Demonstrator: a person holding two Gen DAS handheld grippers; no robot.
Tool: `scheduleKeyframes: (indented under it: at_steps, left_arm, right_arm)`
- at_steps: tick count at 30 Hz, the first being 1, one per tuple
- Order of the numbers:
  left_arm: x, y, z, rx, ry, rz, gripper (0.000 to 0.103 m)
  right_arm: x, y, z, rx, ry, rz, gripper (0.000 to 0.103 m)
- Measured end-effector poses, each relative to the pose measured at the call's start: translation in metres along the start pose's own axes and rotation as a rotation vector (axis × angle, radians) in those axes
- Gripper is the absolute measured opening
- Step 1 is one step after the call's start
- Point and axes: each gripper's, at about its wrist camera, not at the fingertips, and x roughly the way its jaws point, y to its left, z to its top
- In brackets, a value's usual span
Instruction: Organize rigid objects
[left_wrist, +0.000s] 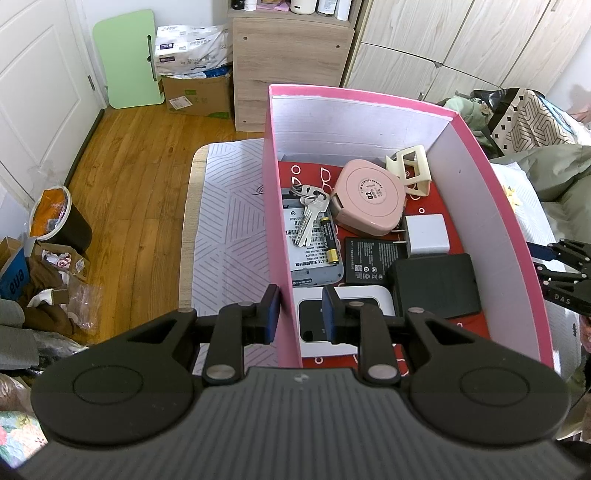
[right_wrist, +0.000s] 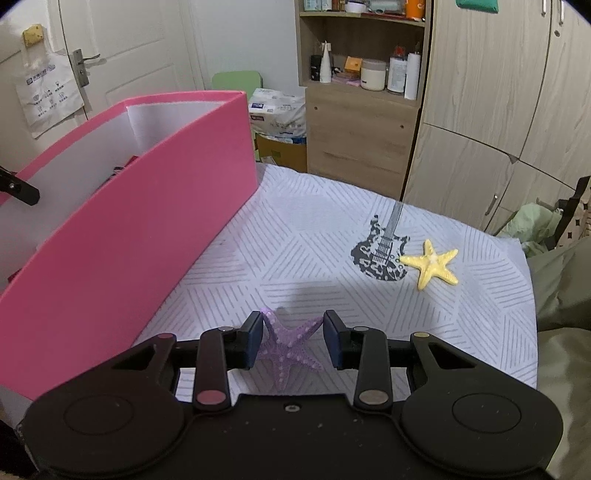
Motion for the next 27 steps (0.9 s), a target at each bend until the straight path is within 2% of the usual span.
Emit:
scheduleKeyframes:
  at_steps: [6,8,16,21,24,27]
  left_arm:
    - [0.0,0.0,0.0,0.0,-0.001,0.0,0.022]
    - [0.0,0.0,0.0,0.0,-0.001,0.0,0.022]
    - [0.0,0.0,0.0,0.0,-0.001,-0.001,0.022]
    - [0.0,0.0,0.0,0.0,-0.001,0.0,0.022]
    - [0.0,0.0,0.0,0.001,-0.001,-0.001,0.022]
    - [0.0,0.001,0.0,-0.001,-0.002,-0.001,0.022]
  right_arm:
    - [-0.005,0.002,0.002,-0.002,-0.018,0.0,0.04]
    - [-0.008,0.003,0.004,-0.005,-0.024,0.0,0.035]
    - [-0.025,0.013,0.015,-0.047,-0.069,-0.002,0.035]
    - [-0.049,0.022,0.03,-0.081,-0.139,0.008,0.035]
    - [-0.07,0.032,0.048,-0.12,-0.2,0.038,0.035]
    - [-0.084,0.047,0.069,-0.184,-0.231,0.113,0.035]
